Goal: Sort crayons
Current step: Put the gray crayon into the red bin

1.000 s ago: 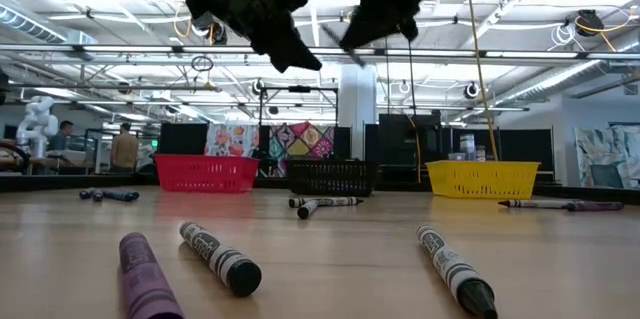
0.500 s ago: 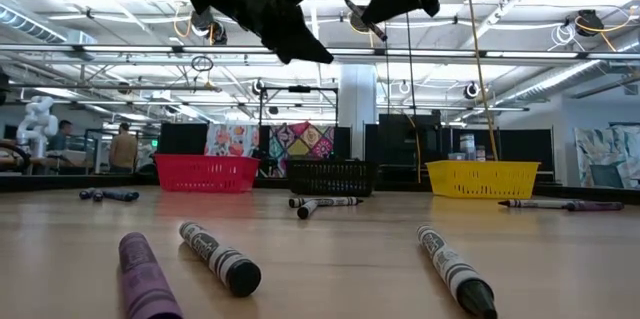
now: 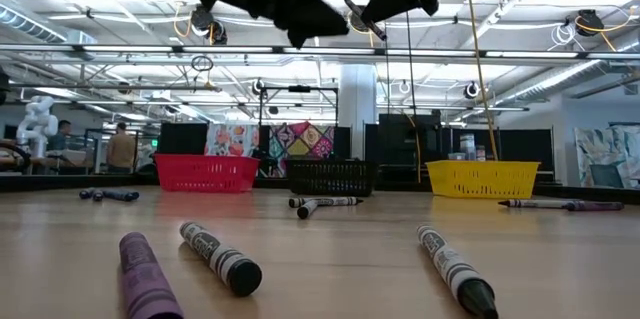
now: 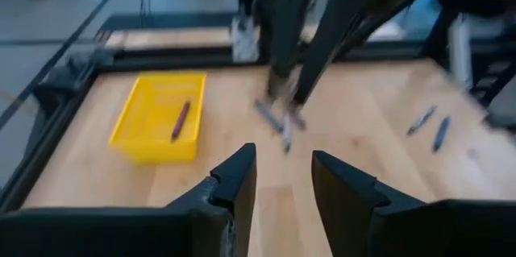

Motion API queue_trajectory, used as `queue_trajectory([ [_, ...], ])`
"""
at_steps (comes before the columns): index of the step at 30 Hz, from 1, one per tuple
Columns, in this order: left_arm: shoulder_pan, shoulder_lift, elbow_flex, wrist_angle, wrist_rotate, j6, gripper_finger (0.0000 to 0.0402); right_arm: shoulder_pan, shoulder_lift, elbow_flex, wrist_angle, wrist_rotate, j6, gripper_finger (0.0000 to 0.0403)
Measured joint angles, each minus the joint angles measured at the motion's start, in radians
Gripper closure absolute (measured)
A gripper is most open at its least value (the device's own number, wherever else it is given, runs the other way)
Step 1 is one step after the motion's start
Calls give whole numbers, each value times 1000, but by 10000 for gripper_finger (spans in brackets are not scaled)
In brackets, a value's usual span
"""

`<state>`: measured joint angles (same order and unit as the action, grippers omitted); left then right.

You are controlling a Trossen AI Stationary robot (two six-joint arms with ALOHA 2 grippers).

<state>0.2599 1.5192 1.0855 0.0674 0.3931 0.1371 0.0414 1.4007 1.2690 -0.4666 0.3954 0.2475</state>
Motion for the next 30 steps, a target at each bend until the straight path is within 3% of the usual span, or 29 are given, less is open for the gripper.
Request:
queue_trajectory([
  [6, -22, 0, 0, 101, 29, -54, 274, 0, -2, 0, 37, -2, -26, 403],
  [23, -27, 0, 0, 164, -9, -80, 275, 0, 1, 0, 40, -7, -28, 403],
  [30, -26, 0, 0, 158, -15, -79, 322, 0, 1, 0, 44, -7, -28, 403],
])
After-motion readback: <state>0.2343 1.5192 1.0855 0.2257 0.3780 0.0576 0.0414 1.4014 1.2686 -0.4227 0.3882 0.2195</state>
